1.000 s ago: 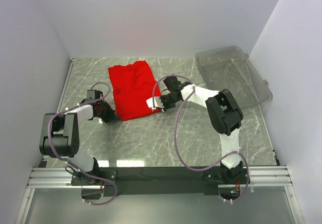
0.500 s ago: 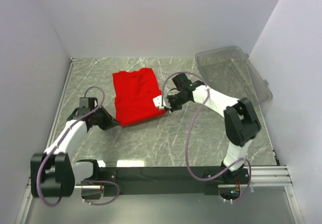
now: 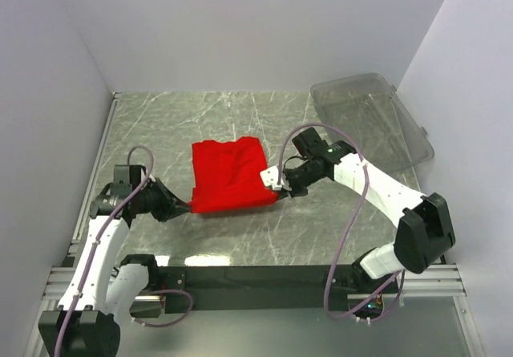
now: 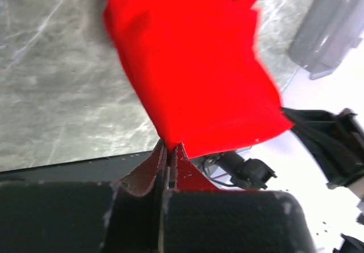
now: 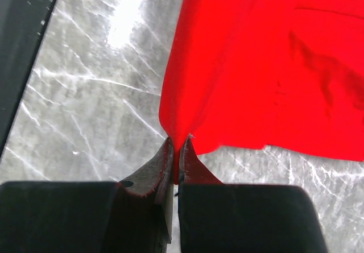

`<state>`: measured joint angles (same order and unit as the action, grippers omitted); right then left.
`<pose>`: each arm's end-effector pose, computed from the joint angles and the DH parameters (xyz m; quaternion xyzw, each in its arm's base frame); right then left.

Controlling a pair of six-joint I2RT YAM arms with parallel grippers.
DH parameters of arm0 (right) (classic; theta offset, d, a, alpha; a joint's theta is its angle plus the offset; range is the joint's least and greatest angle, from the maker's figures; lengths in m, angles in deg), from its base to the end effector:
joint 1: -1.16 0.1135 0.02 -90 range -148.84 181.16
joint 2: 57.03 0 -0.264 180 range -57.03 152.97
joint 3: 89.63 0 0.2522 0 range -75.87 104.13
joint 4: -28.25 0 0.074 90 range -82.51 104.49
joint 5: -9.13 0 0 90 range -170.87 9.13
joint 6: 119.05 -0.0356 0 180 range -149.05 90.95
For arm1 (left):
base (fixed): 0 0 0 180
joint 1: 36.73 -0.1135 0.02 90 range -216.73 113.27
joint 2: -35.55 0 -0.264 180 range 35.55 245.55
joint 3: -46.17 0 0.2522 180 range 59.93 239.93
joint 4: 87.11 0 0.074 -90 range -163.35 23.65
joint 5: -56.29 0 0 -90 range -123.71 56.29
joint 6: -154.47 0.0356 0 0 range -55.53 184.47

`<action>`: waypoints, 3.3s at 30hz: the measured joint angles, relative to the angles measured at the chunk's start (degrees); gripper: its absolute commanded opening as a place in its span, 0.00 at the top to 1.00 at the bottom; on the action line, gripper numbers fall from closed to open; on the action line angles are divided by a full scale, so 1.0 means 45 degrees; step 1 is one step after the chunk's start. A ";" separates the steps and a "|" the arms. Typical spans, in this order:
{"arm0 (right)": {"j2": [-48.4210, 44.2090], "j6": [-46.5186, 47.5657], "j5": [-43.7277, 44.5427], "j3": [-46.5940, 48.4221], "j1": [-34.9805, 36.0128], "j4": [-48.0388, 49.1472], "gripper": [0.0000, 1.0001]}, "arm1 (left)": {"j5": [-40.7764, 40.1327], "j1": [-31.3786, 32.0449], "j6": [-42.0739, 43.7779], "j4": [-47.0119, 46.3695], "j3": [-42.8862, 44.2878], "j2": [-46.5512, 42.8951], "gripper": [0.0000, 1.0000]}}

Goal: Fold and stack the t-shirts
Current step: Fold the tshirt

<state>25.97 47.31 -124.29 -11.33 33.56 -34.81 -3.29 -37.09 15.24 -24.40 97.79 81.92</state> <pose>0.2207 0.1691 0.2624 -0.7826 0.4729 0.2695 0.3020 0.1454 -0.0171 0.2394 -0.3217 0.8718 -0.3411 0.1420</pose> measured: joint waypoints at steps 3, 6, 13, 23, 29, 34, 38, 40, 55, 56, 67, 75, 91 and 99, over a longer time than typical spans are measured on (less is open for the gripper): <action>-0.0117 -0.0189 -0.0087 0.0117 0.0015 -0.0209 1.00 | -0.0034 0.0005 0.0019 0.0379 0.1161 0.0466 0.99; 0.0369 -0.0393 -0.0136 0.0874 -0.0034 -0.0423 1.00 | -0.0083 0.0010 0.0117 0.0243 0.2331 0.1379 0.99; 0.3541 -0.0636 -0.0359 0.4624 -0.0534 -0.0767 1.00 | -0.0160 -0.0170 0.0495 -0.1350 0.3410 0.4682 0.99; 0.7461 -0.1112 -0.0525 0.8553 -0.1253 -0.1549 1.00 | 0.0063 -0.0588 0.1005 -0.3002 0.5255 0.8432 0.99; 0.8281 -0.1554 -0.0461 0.9840 -0.1593 -0.1642 1.00 | 0.0291 -0.0714 0.1103 -0.3798 0.6450 1.0156 0.99; 0.9063 -0.2220 -0.0277 1.0773 -0.1681 -0.1229 1.00 | 0.0423 -0.0719 0.1132 -0.4206 0.7514 1.1715 0.99; 0.9559 -0.2739 0.0000 1.1113 -0.1749 -0.0855 1.00 | 0.0481 -0.0714 0.1190 -0.4299 0.8456 1.2789 0.99; 0.9802 -0.2929 0.0146 1.1239 -0.1773 -0.0636 1.00 | 0.0510 -0.0714 0.1253 -0.4357 0.8840 1.3216 0.99; 1.0822 -0.4760 0.0962 1.1890 -0.2011 0.1185 1.00 | 0.0486 -0.0719 0.1467 -0.4624 1.0807 1.5747 0.99; 1.0904 -0.4813 0.1015 1.1900 -0.2011 0.1205 1.00 | 0.0486 -0.0719 0.1467 -0.4629 1.0865 1.5858 0.99; 1.1045 -0.5586 0.1540 1.1900 -0.2016 0.1957 1.00 | 0.0316 -0.0714 0.1491 -0.4668 1.1516 1.6330 0.99; 1.1137 -0.6722 0.2127 1.1910 -0.2016 0.2754 0.47 | 0.0024 -0.0714 0.1588 -0.4789 1.1749 1.6330 0.55; 1.0146 -1.0462 0.0646 1.1113 -0.2390 0.3735 0.84 | 0.0408 -0.0617 0.2817 -0.6732 0.8461 1.0321 0.50; 0.8757 -1.1307 -0.3036 0.8718 -0.1530 0.2293 0.93 | 0.1987 0.0913 0.2278 -0.7839 0.4226 0.9758 0.58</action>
<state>65.38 -3.58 -137.95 27.90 26.68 -24.49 5.65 -32.98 25.49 -59.68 116.81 125.83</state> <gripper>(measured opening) 0.076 0.441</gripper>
